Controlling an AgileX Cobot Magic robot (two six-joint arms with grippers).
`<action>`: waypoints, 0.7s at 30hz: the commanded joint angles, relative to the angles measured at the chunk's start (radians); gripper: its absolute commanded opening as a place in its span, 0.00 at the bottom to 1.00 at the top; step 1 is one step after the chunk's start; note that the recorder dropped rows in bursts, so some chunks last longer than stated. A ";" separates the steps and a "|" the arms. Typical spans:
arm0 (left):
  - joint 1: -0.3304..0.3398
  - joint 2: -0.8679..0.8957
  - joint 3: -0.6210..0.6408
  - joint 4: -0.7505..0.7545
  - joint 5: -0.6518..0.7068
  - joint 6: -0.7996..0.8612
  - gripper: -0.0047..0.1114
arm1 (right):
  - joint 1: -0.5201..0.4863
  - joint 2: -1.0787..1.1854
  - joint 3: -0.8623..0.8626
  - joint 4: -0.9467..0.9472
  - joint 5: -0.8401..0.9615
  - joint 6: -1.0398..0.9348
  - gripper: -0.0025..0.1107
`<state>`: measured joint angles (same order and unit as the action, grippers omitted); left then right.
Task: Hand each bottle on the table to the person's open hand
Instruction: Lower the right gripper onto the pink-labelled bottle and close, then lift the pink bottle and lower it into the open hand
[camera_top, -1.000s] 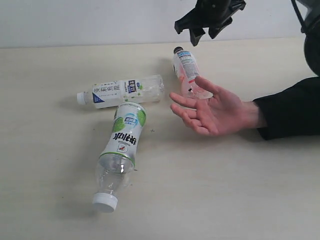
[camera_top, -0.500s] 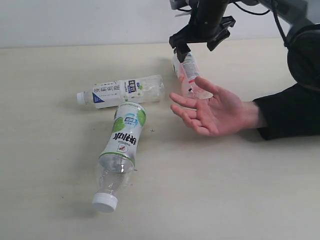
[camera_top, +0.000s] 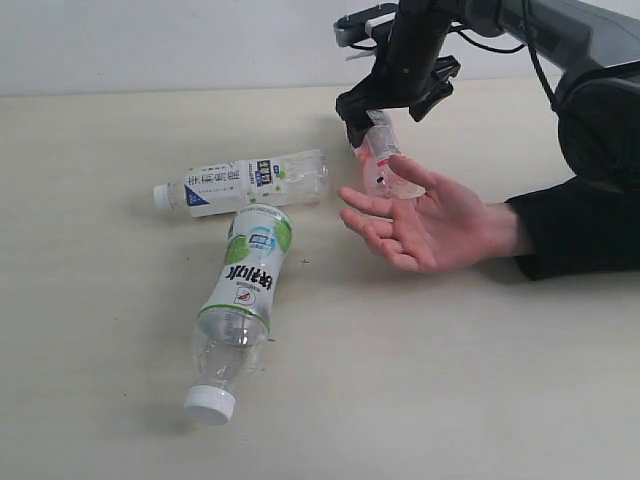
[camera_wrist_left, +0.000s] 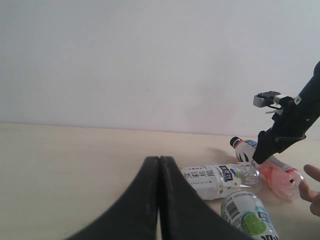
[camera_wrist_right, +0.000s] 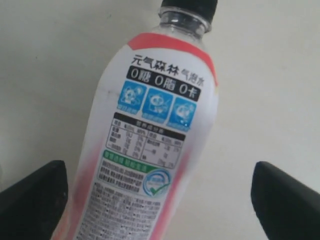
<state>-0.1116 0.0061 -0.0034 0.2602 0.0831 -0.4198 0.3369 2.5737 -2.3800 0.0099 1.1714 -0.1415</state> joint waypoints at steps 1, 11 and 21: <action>0.003 -0.006 0.003 0.002 0.000 -0.003 0.05 | 0.000 0.030 -0.008 0.007 -0.018 -0.018 0.84; 0.003 -0.006 0.003 0.002 0.000 -0.003 0.05 | 0.000 0.040 -0.008 0.007 -0.014 -0.023 0.52; 0.003 -0.006 0.003 0.002 0.000 -0.003 0.05 | 0.000 0.024 -0.008 0.005 -0.010 -0.024 0.14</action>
<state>-0.1116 0.0061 -0.0034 0.2602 0.0831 -0.4198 0.3369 2.6171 -2.3800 0.0122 1.1670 -0.1593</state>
